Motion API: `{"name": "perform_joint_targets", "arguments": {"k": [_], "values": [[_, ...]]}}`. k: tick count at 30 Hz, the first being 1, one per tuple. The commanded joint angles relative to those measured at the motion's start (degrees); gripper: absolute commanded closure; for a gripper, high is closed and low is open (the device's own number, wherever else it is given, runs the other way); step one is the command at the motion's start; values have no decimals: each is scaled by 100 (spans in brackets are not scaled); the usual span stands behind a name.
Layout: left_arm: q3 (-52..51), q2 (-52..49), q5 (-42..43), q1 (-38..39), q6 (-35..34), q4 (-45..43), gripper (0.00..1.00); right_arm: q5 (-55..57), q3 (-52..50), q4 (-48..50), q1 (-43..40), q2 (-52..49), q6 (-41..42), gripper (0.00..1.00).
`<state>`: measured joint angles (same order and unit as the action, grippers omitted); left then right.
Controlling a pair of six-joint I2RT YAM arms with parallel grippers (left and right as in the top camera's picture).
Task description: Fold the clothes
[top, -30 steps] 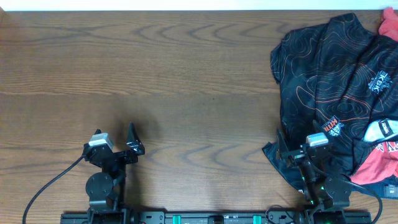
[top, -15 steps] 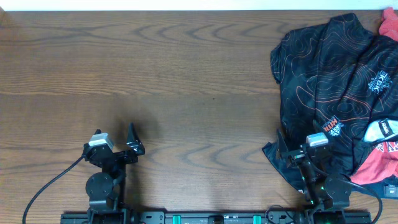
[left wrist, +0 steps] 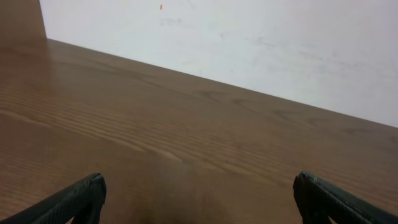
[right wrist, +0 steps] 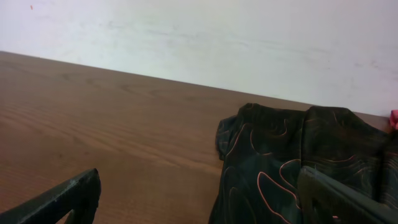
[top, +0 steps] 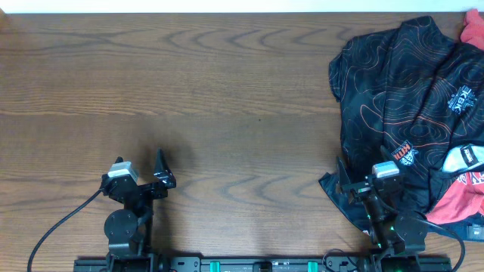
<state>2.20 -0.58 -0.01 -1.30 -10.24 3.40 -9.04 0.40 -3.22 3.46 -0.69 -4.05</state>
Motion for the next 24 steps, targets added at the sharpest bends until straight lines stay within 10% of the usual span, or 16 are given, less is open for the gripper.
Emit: {"name": "perform_joint_targets", "arguments": {"k": [1, 24], "values": [[-197, 24, -63, -22, 55, 59, 2, -24, -9, -22, 122, -2, -70, 1], [2020, -2122, 599, -24, -330, 1368, 2, 326, 2194, -1670, 120, -1799, 745, 1]]}}
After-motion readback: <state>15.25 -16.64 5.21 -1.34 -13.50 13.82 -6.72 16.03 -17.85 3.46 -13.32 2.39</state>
